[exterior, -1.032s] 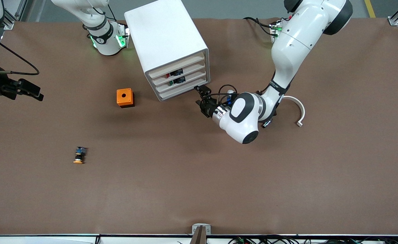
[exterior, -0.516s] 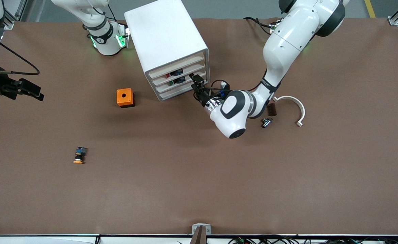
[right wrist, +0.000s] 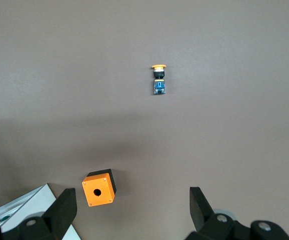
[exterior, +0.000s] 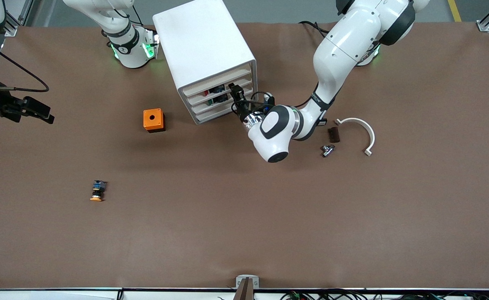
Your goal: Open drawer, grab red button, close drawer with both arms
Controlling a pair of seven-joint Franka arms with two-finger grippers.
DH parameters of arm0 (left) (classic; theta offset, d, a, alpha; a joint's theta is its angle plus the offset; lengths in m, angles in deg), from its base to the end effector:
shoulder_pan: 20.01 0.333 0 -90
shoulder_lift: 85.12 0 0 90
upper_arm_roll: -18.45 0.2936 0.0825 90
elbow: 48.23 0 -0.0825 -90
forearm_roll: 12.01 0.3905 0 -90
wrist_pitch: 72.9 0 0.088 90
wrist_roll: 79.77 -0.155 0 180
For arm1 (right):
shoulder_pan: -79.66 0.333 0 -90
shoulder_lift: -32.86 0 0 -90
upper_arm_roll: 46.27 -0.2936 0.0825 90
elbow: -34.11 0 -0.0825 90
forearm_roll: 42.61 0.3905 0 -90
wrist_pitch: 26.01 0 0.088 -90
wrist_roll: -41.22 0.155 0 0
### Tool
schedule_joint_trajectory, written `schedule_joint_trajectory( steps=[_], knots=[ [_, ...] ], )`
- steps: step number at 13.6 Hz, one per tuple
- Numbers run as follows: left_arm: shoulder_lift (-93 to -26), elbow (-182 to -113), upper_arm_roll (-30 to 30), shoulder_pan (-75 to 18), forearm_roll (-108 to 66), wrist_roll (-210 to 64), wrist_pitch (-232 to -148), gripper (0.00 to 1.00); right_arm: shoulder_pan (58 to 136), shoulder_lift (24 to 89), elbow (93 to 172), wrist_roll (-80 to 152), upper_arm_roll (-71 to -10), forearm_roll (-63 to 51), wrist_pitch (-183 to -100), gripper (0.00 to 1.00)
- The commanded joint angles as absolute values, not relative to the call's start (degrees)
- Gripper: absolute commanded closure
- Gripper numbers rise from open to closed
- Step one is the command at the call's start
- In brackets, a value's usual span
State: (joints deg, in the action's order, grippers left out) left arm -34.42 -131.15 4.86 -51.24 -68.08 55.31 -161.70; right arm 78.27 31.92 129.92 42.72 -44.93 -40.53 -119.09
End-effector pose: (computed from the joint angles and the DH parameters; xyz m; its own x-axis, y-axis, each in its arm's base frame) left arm 0.3721 -0.5259 0.1593 -0.4359 0.8998 -0.0173 0.2213 0.0885 -0.9712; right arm 0.5565 -0.0212 0.5194 0.9966 -0.0756 -0.0322 -0.0768 -0.9964 -0.0357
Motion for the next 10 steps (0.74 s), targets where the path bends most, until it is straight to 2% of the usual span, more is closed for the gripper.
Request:
schedule_joint_trajectory(
  steps=[1, 3, 7, 10],
  knots=[
    [-33.96, -130.23, 5.27, -51.92, -69.14, 55.58, -160.62, 0.84, 78.61, 31.54, 130.09, 42.72, -44.86, -40.94, -118.64, 0.00],
    [-33.96, -130.15, 5.27, -51.31, -68.71, 55.67, -160.53, 0.94, 78.87, 31.45, 130.00, 42.72, -44.95, -40.94, -118.64, 0.00],
    [-34.49, -129.01, 5.97, -47.71, -68.44, 55.58, -160.53, 0.95, 79.22, 31.45, 130.09, 42.98, -44.86, -40.94, -118.56, 0.00],
    [-34.58, -125.50, 5.97, -43.41, -67.74, 53.92, -160.53, 0.94, 79.83, 31.54, 130.35, 46.23, -44.95, -40.94, -118.38, 0.00]
  ],
)
